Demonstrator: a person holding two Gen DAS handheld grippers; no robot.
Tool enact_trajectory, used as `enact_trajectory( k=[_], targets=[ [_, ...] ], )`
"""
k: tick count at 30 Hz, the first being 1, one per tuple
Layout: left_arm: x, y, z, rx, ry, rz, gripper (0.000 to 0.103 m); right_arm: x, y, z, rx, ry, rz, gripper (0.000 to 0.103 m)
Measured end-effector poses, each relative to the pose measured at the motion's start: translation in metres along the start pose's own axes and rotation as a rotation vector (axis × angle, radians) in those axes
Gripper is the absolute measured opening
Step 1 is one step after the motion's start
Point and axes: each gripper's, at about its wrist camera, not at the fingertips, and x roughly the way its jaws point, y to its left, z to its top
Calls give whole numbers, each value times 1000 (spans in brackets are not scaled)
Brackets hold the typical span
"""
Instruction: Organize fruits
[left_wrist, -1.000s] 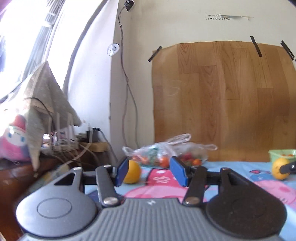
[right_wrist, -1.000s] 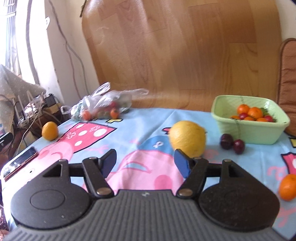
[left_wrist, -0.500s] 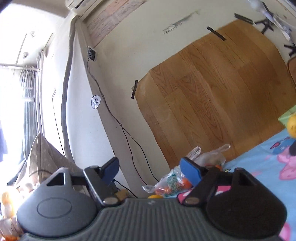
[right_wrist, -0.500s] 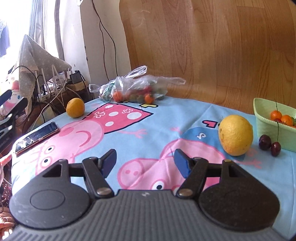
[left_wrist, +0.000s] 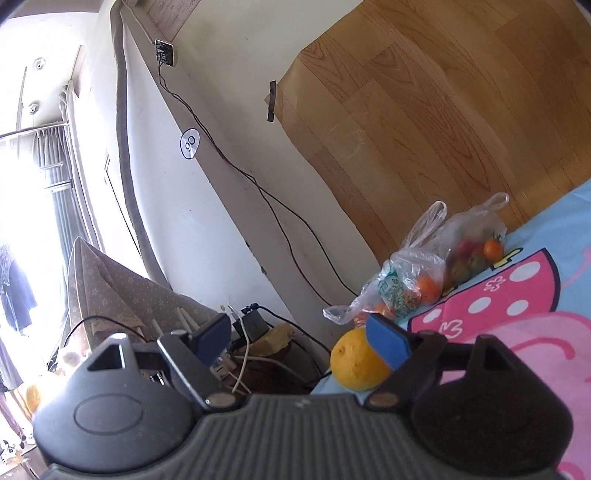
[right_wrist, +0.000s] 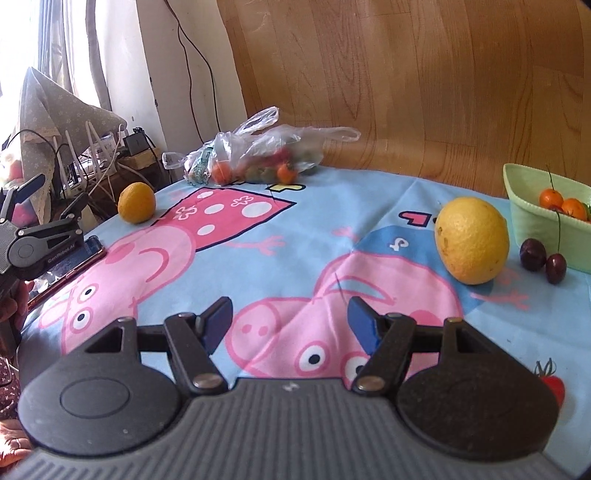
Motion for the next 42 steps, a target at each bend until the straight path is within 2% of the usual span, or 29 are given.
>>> enact_trajectory(
  k=[5, 9, 12, 16, 23, 26, 30, 32, 33, 34, 35, 36, 37, 39, 40, 42],
  targets=[
    [10, 6, -1, -32, 27, -35, 84, -3, -2, 0, 8, -9, -8, 71],
    [25, 7, 13, -124, 20, -91, 84, -6, -8, 1, 33, -14, -19, 71],
    [39, -6, 35, -175, -9, -155, 83, -10, -9, 1, 37, -17, -31, 71],
    [27, -25, 63, -192, -105, -192, 83, -20, -11, 3, 23, -47, -54, 71],
    [8, -43, 71, -162, -144, -237, 84, -20, -21, 1, 64, -40, -61, 71],
    [6, -35, 64, -148, -137, -205, 84, -20, -19, -1, 54, -37, -53, 71],
    [6, -3, 40, -185, -64, -139, 84, -18, -19, -1, 59, -29, -43, 71],
    [4, 20, 24, -210, -27, -68, 80, -16, -14, 2, 25, -27, -36, 71],
    [3, 36, 16, -236, 2, -42, 75, -15, -10, 4, -10, -28, -39, 71],
    [0, 52, 8, -272, 35, -22, 65, -12, -7, 6, -45, -24, -65, 71],
    [-4, 67, -1, -310, 58, -7, 63, -8, -4, 8, -75, -18, -97, 71],
    [-11, 80, -10, -342, 70, 17, 64, -2, -4, 9, -93, -12, -74, 71],
    [-15, 92, -18, -371, 78, 44, 65, 2, -4, 11, -80, 7, -4, 71],
    [-18, 119, -32, -463, 109, 76, 68, 19, -4, 15, -1, 57, 111, 71],
    [-15, 133, -39, -523, 127, 84, 68, 29, -1, 17, 12, 69, 119, 71],
    [-5, 158, -50, -629, 165, 111, 68, 50, 14, 22, -63, 61, 117, 71]
  ],
)
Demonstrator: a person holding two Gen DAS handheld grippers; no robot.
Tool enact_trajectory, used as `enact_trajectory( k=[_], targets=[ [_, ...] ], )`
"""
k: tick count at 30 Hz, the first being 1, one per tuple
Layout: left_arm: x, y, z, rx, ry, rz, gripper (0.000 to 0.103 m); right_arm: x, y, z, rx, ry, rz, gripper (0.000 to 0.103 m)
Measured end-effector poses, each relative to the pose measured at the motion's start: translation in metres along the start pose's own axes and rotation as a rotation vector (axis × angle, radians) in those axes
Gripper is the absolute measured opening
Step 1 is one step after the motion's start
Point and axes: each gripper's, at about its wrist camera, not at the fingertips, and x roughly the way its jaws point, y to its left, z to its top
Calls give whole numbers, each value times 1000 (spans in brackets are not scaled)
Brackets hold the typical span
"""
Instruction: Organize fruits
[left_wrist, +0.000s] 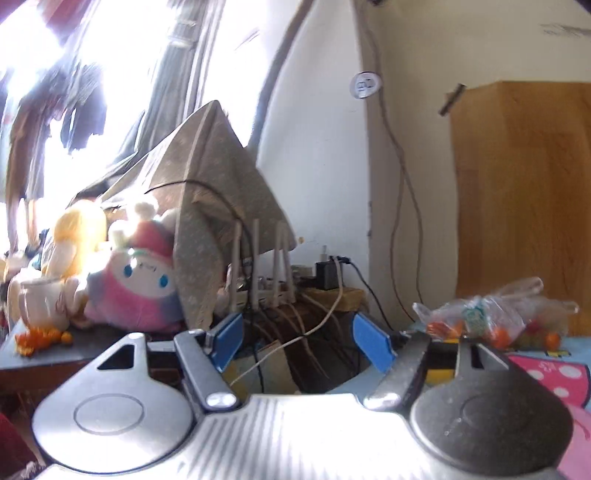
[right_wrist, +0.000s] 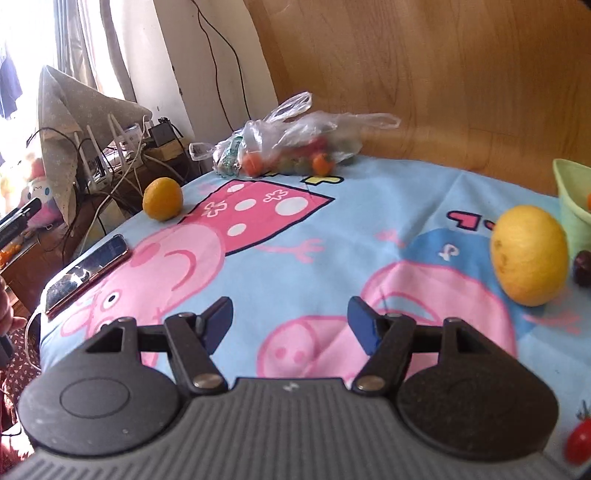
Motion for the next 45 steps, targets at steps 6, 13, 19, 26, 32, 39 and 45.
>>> enact_trajectory(
  k=[6, 13, 19, 26, 32, 39, 45],
  targets=[
    [37, 46, -6, -189, 35, 166, 67, 62, -3, 19, -78, 23, -181, 75],
    [74, 66, -16, -323, 91, 65, 69, 64, -8, 16, -58, 56, -204, 103],
    [88, 82, -26, -450, 152, -38, 73, 64, -9, 18, -56, 57, -202, 103],
    [81, 72, -35, -445, 178, -58, 72, 64, -9, 18, -57, 58, -202, 103],
    [79, 63, -34, -381, 167, -60, 73, 64, -9, 18, -57, 59, -202, 103],
    [82, 72, -38, -426, 170, -60, 73, 64, -9, 18, -58, 60, -202, 103],
    [78, 66, -36, -383, 146, -54, 73, 64, -8, 18, -58, 61, -202, 103]
  ],
)
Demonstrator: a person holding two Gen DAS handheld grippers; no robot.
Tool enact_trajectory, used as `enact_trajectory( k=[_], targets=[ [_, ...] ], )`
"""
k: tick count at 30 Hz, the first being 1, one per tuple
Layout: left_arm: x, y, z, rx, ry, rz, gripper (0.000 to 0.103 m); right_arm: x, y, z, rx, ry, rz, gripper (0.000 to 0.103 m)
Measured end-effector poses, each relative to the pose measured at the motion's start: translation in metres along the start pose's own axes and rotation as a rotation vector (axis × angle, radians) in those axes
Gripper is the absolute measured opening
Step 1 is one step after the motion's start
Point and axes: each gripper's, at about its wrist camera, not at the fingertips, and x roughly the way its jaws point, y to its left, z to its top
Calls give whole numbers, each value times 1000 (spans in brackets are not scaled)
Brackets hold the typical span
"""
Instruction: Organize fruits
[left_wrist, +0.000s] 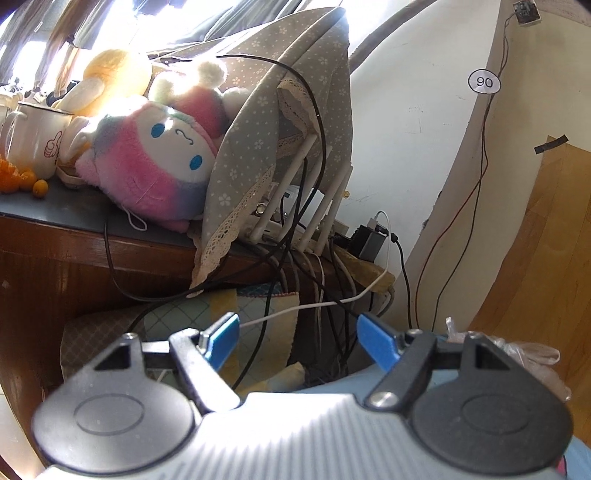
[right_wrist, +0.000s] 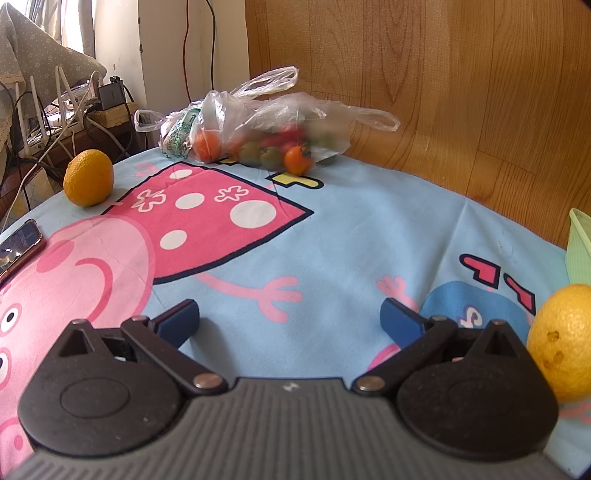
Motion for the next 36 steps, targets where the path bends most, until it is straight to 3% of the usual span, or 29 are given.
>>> enact_trajectory(
  k=[13, 20, 25, 28, 36],
  targets=[
    [1, -1, -1, 18, 1, -4, 75, 0, 0, 0, 0, 0, 0, 103],
    [-3, 8, 6, -39, -13, -33, 76, 0, 0, 0, 0, 1, 0, 103],
    [-28, -9, 20, 70, -83, 38, 76, 0, 0, 0, 0, 0, 0, 103],
    [-49, -28, 31, 92, -109, -15, 76, 0, 0, 0, 0, 1, 0, 103],
    [-119, -109, 21, 148, -87, -283, 78, 0, 0, 0, -1, 1, 0, 103]
  ],
)
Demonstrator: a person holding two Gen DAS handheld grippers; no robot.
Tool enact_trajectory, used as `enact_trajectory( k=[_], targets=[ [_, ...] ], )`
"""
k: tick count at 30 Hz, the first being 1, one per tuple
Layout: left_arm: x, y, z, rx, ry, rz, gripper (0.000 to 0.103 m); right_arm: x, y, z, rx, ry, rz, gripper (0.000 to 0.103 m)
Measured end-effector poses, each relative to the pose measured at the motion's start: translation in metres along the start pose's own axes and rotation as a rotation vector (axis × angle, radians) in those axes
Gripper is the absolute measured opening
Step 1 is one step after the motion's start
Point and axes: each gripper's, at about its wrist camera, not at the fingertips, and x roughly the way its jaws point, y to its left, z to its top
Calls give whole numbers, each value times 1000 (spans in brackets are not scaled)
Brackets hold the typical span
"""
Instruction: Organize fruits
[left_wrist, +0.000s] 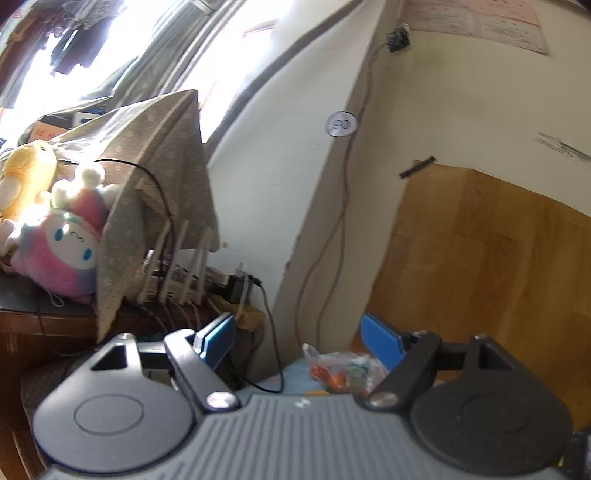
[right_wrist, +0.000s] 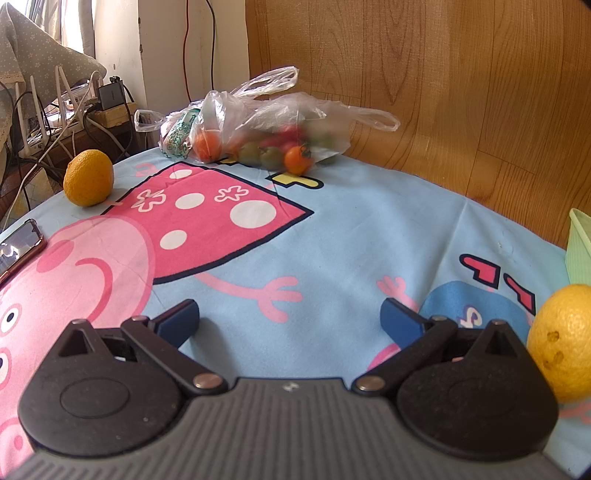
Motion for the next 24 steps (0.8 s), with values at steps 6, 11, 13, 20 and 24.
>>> enact_trajectory(
  k=[6, 11, 13, 20, 24],
  targets=[
    [-24, -69, -24, 97, 118, -90, 78, 2, 4, 1, -10, 1, 6, 103],
    [-25, -127, -57, 182, 240, -150, 78, -23, -5, -12, 16, 24, 7, 103],
    [-30, -153, -71, 227, 271, -193, 79, -60, -17, -31, 17, -5, 35, 103],
    [-25, -268, -125, 366, 410, -401, 80, -205, -142, -105, 280, -124, -170, 103],
    [-28, -327, -154, 406, 469, -499, 80, -261, -208, -138, 402, -188, -320, 103]
  ],
)
